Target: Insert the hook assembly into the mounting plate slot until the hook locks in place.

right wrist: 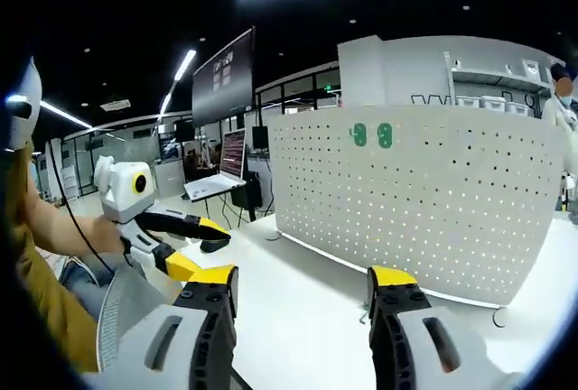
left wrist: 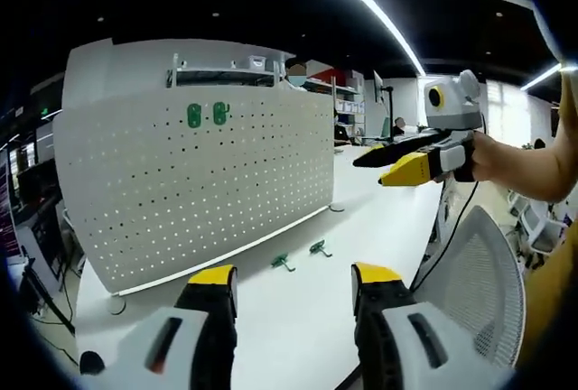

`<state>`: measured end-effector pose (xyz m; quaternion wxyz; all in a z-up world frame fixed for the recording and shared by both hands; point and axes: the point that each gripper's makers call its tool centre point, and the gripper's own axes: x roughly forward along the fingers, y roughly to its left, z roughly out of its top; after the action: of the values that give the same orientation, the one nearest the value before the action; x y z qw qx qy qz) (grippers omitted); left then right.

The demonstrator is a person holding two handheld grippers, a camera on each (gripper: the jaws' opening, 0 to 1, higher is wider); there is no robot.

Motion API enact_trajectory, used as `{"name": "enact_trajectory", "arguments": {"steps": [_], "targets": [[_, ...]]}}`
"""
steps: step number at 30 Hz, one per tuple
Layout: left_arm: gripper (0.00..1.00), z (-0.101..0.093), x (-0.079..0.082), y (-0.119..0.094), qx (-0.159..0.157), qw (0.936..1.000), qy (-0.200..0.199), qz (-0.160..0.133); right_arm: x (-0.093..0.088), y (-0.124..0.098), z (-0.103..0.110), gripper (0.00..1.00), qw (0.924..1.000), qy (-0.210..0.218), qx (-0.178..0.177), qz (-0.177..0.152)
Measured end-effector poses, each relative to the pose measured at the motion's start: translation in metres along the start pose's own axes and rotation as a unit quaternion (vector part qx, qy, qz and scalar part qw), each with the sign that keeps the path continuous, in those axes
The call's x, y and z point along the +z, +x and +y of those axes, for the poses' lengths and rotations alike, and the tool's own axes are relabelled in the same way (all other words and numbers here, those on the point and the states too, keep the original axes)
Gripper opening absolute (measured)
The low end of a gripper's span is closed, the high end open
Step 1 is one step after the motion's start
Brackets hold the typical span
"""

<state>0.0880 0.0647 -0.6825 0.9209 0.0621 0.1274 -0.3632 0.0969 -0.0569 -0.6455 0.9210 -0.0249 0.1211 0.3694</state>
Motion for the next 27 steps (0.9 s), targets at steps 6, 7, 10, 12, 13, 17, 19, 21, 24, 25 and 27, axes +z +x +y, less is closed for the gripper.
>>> {"name": "enact_trajectory", "arguments": {"steps": [6, 7, 10, 12, 13, 17, 19, 21, 24, 25, 27], "targets": [[0.53, 0.0, 0.006, 0.0, -0.001, 1.0, 0.002, -0.002, -0.006, -0.01, -0.007, 0.58, 0.9998, 0.007, -0.016, 0.004], [0.53, -0.001, 0.007, 0.0, -0.002, 1.0, 0.003, -0.001, -0.006, -0.012, -0.008, 0.58, 0.9998, 0.007, -0.019, 0.003], [0.53, -0.002, 0.011, 0.001, -0.005, 0.9999, 0.012, -0.001, -0.006, -0.017, -0.011, 0.59, 0.9996, 0.007, -0.026, 0.0], [0.53, -0.002, 0.015, 0.002, -0.005, 0.9999, 0.015, -0.003, -0.006, -0.02, -0.014, 0.59, 0.9995, 0.008, -0.031, -0.001], [0.53, -0.002, 0.016, 0.002, -0.004, 0.9999, 0.016, -0.004, -0.007, -0.023, -0.015, 0.59, 0.9994, 0.008, -0.033, -0.001], [0.53, -0.005, 0.019, 0.004, -0.006, 0.9998, 0.02, -0.008, -0.01, -0.031, -0.02, 0.6, 0.9991, 0.008, -0.041, 0.002], [0.53, -0.008, 0.018, 0.006, -0.008, 0.9997, 0.021, -0.006, -0.01, -0.036, -0.022, 0.6, 0.9989, 0.009, -0.046, 0.0], [0.53, -0.01, 0.018, 0.007, -0.009, 0.9997, 0.021, -0.006, -0.011, -0.039, -0.024, 0.6, 0.9987, 0.01, -0.05, 0.0], [0.53, -0.014, 0.019, 0.011, -0.014, 0.9996, 0.022, -0.005, -0.012, -0.046, -0.027, 0.6, 0.9983, 0.011, -0.057, -0.001], [0.53, -0.016, 0.019, 0.012, -0.016, 0.9996, 0.023, -0.006, -0.012, -0.049, -0.029, 0.6, 0.9981, 0.012, -0.06, -0.002], [0.53, -0.019, 0.021, 0.016, -0.02, 0.9994, 0.026, -0.005, -0.014, -0.054, -0.031, 0.6, 0.9978, 0.015, -0.065, -0.004]]}}
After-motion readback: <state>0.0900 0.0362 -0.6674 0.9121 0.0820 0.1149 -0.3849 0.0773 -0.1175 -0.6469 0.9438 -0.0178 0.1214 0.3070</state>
